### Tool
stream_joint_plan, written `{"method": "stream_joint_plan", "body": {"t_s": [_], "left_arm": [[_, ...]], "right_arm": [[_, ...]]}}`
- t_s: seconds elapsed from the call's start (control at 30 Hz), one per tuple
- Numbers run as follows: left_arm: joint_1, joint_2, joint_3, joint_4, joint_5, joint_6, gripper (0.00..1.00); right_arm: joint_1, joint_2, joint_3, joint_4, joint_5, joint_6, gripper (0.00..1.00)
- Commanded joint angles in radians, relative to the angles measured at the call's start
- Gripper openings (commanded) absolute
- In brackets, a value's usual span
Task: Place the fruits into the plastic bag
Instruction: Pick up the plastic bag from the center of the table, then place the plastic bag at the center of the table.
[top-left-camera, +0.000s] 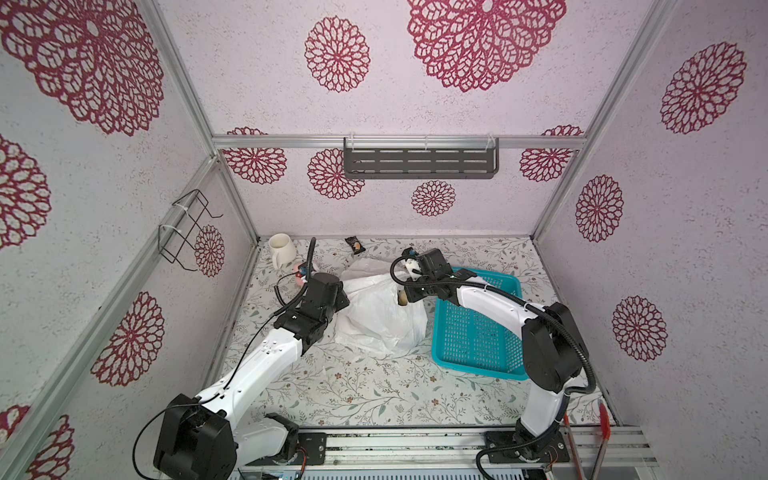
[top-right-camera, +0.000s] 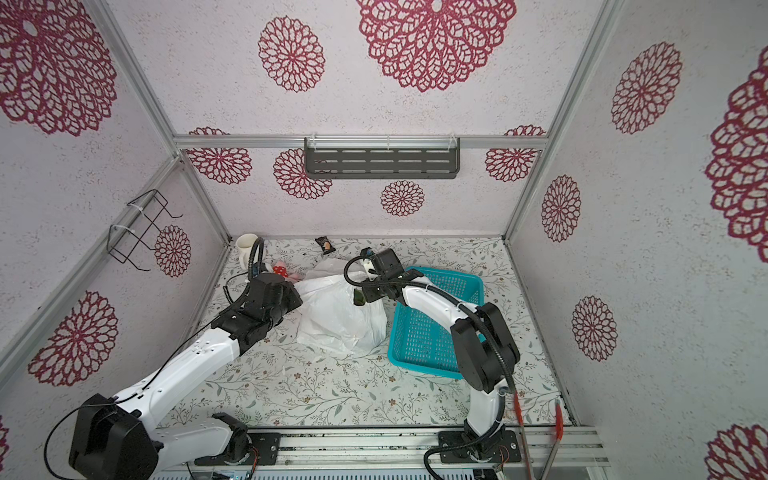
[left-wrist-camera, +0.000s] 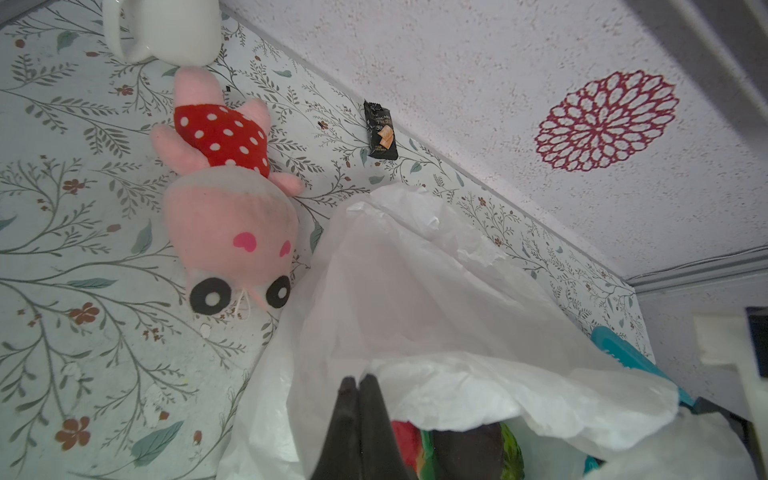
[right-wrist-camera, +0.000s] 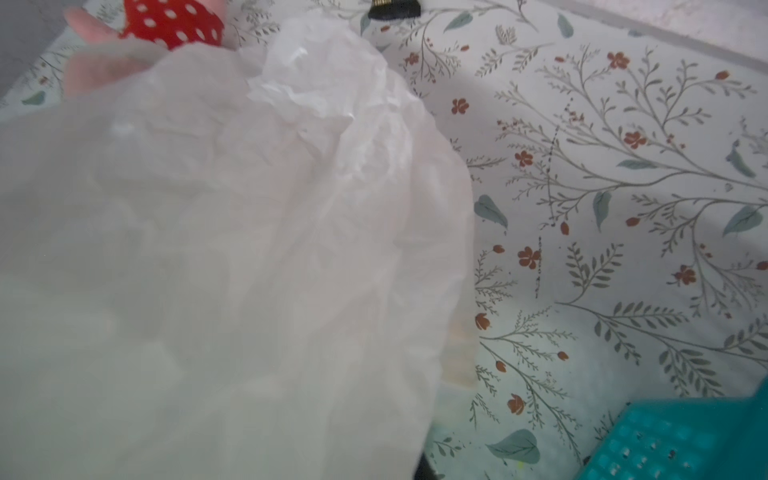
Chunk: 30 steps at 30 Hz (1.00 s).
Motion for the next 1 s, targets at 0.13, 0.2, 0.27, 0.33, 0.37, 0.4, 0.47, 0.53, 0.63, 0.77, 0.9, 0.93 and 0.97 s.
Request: {"method": "stream_joint_plan", "body": {"t_s": [0.13,0.2,0.27,0.33,0.37,0.4,0.47,0.53,0.63,0.77,0.9,0.93,0.97], "left_arm": [[0.008,0.02,0.041,-0.004,0.048,0.032,0.0],[0.009,0.03,0.058,0.016,0.092,0.044,0.0],[0.009,0.044,0.079,0.056,0.165,0.068,0.0],[0.008,0.068,0.115,0.083,0.229,0.089,0.0],[0.009,0.083,0.138,0.086,0.251,0.095,0.0],[0.009,0.1,0.163,0.083,0.266,0.099,0.0],[0.008,0.13,0.199,0.078,0.276,0.101,0.0],[0.007,0.157,0.218,0.084,0.284,0.102,0.0],[0.002,0.196,0.237,0.098,0.32,0.106,0.0],[-0.021,0.245,0.255,0.1,0.35,0.098,0.0],[-0.043,0.287,0.257,0.106,0.346,0.075,0.0],[-0.042,0.295,0.256,0.107,0.342,0.062,0.0],[-0.042,0.304,0.253,0.111,0.333,0.049,0.0]], "right_arm": [[-0.007,-0.248,0.112,0.082,-0.073,0.022,0.0],[-0.007,-0.273,0.143,0.068,-0.081,0.018,0.0],[-0.007,-0.293,0.159,0.059,-0.075,0.015,0.0],[-0.007,-0.313,0.16,0.063,-0.059,0.015,0.0],[-0.007,-0.324,0.156,0.066,-0.05,0.015,0.0],[-0.007,-0.333,0.15,0.07,-0.04,0.015,0.0],[-0.009,-0.334,0.134,0.064,-0.019,0.011,0.0],[-0.009,-0.314,0.131,0.03,0.015,0.016,0.0],[-0.02,-0.267,0.126,-0.038,0.028,0.057,0.0],[-0.056,-0.225,0.066,-0.057,-0.014,0.152,0.0],[-0.121,-0.166,0.039,-0.058,-0.104,0.223,0.0],[-0.137,-0.151,0.04,-0.056,-0.124,0.239,0.0],[-0.157,-0.134,0.037,-0.051,-0.144,0.253,0.0]]}}
